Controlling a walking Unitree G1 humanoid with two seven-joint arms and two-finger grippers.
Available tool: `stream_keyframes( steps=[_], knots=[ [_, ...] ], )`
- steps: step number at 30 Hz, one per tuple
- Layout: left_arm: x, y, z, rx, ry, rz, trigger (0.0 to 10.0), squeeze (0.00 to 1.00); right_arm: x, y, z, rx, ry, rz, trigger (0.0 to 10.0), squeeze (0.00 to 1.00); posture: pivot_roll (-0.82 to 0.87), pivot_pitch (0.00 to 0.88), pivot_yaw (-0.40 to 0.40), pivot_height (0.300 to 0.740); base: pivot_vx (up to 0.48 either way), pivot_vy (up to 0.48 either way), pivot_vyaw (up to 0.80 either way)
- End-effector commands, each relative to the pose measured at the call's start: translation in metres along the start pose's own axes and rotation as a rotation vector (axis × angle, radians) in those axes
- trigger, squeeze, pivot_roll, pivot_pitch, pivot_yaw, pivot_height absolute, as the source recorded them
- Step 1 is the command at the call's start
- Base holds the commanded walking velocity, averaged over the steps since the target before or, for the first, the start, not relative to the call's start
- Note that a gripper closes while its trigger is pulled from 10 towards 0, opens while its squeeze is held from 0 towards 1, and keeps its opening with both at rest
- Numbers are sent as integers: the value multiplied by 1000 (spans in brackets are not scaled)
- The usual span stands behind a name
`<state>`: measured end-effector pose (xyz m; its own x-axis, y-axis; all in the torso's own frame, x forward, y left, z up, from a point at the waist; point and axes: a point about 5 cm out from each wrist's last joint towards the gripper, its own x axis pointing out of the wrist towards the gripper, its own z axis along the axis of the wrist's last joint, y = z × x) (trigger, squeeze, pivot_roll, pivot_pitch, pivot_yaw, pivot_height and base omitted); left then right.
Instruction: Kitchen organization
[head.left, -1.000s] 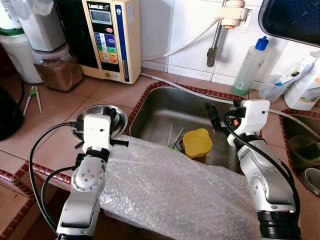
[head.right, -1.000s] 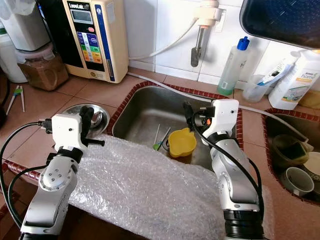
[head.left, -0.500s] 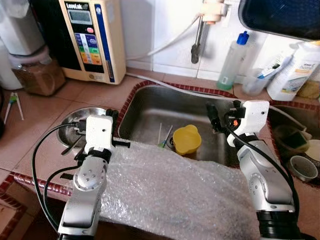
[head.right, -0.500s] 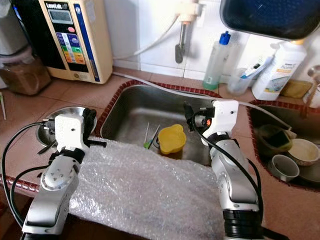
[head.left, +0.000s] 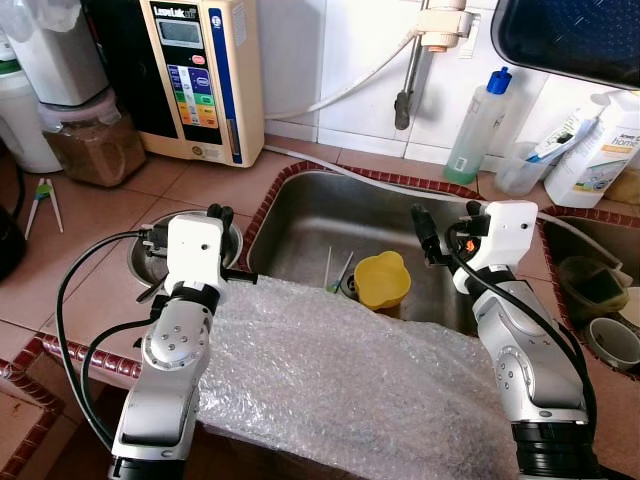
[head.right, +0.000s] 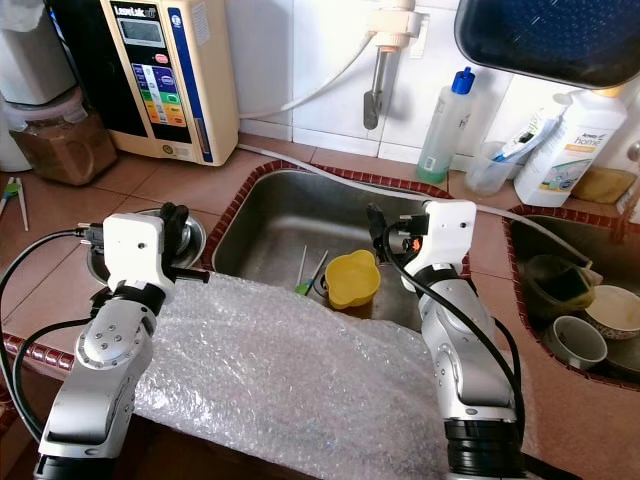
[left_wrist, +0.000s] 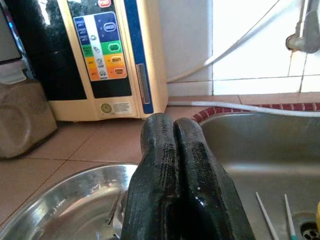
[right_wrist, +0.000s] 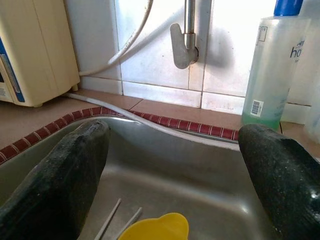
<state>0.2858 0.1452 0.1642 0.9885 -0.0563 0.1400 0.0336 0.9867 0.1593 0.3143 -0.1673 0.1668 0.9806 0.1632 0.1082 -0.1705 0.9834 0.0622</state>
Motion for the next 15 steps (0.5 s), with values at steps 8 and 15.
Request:
stream_keyframes(
  steps=[8, 15],
  knots=[
    [5, -4, 9, 5, -11, 2, 10000, 0, 2, -1, 6, 3, -20, -10, 10000, 0, -36, 38, -11, 740, 0, 0, 0],
    [6, -5, 10, 2, -6, 0, 10000, 0, 2, -2, 6, 4, -18, -14, 10000, 0, -38, 39, -10, 740, 0, 0, 0]
  ],
)
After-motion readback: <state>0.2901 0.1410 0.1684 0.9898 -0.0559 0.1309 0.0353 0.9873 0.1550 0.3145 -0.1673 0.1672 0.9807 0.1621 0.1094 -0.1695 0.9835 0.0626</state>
